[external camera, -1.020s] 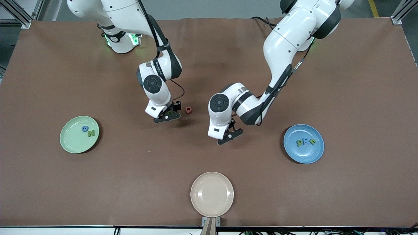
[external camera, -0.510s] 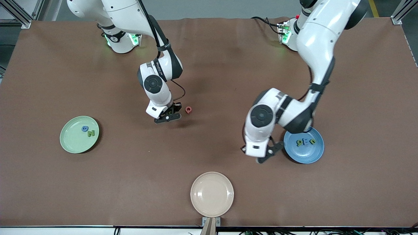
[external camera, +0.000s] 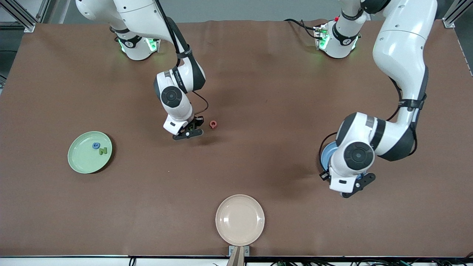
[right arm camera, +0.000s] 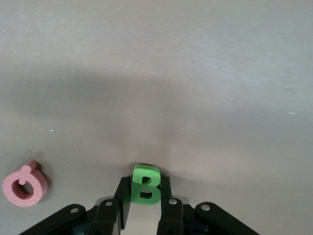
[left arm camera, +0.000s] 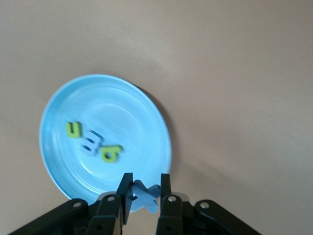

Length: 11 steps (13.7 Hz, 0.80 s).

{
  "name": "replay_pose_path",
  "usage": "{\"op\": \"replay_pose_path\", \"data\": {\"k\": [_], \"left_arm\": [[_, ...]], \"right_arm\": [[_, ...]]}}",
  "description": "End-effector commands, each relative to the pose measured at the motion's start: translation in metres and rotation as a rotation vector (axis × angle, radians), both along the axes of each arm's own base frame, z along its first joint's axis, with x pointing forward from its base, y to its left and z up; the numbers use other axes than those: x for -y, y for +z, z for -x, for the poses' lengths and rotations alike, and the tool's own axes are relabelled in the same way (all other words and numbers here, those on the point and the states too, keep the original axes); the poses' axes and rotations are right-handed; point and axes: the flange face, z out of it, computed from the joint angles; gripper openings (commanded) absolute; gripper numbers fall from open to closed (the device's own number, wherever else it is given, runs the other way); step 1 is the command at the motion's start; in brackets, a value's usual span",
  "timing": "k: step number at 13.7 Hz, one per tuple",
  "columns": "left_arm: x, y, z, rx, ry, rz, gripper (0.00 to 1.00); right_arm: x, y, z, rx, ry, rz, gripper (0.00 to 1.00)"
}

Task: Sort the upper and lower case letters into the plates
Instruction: 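Drop the x on the blue plate while the right gripper places the B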

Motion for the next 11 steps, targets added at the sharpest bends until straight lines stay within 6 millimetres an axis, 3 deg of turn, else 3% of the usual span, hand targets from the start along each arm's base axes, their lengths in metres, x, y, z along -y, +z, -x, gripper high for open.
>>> {"op": "replay_pose_path", "data": {"k": [1, 3, 4, 5, 6, 9, 11], "left_arm": [[-0.038, -0.005, -0.003, -0.038, -0.008, 0.013, 0.01], [-0.054, -0.020, -0.002, -0.059, 0.003, 0.015, 0.06], [-0.056, -0.026, -0.001, -0.069, 0.007, 0.016, 0.20], [-0.056, -0.035, 0.000, -0.081, 0.020, 0.018, 0.42], [-0.056, -0.041, -0.001, -0.088, 0.048, 0.034, 0.98], [-0.050, -0.040, 0.000, -0.088, 0.084, 0.052, 1.00], [-0.047, -0.028, -0.001, -0.073, 0.053, 0.035, 1.00]], "right_arm": [[0.048, 0.049, -0.023, -0.032, 0.013, -0.040, 0.12], [0.104, 0.072, -0.052, -0.045, 0.082, -0.039, 0.12], [0.139, 0.083, -0.069, -0.028, 0.123, -0.034, 0.12], [0.167, 0.089, -0.079, -0.012, 0.170, -0.033, 0.12], [0.195, 0.094, -0.087, 0.002, 0.210, -0.034, 0.12], [0.292, 0.103, -0.114, 0.035, 0.297, -0.027, 0.12], [0.338, 0.099, -0.119, 0.032, 0.316, -0.014, 0.12]]}}
